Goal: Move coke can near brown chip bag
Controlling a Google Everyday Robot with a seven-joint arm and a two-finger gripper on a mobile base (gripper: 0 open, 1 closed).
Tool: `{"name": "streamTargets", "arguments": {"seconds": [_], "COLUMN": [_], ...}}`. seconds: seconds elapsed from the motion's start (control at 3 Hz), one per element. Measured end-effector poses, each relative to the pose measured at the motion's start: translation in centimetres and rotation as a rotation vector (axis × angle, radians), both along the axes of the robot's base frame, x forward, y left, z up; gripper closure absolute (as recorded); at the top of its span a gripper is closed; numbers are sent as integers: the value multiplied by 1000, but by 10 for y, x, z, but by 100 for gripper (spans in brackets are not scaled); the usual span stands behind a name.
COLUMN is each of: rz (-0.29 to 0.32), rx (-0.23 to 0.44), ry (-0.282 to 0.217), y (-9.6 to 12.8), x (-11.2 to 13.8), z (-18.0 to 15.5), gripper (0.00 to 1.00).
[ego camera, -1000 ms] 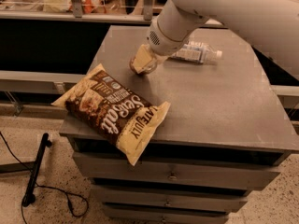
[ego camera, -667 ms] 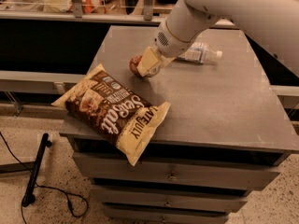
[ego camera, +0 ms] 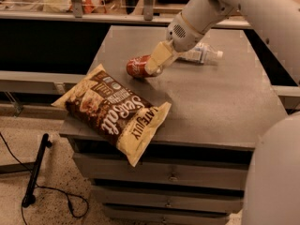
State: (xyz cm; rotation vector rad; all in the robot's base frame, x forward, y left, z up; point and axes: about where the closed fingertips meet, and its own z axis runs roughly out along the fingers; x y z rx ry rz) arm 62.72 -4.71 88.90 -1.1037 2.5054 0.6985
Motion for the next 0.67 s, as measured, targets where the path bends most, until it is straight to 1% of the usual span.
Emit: {"name": "streamTargets", "arguments": {"seconds": [0.33,0.67], "rz": [114,139], "rx": [98,183], "ry": [123,142], "y": [4,4], "x": [2,12], "z": [-5,14], "gripper": [12,0]}}
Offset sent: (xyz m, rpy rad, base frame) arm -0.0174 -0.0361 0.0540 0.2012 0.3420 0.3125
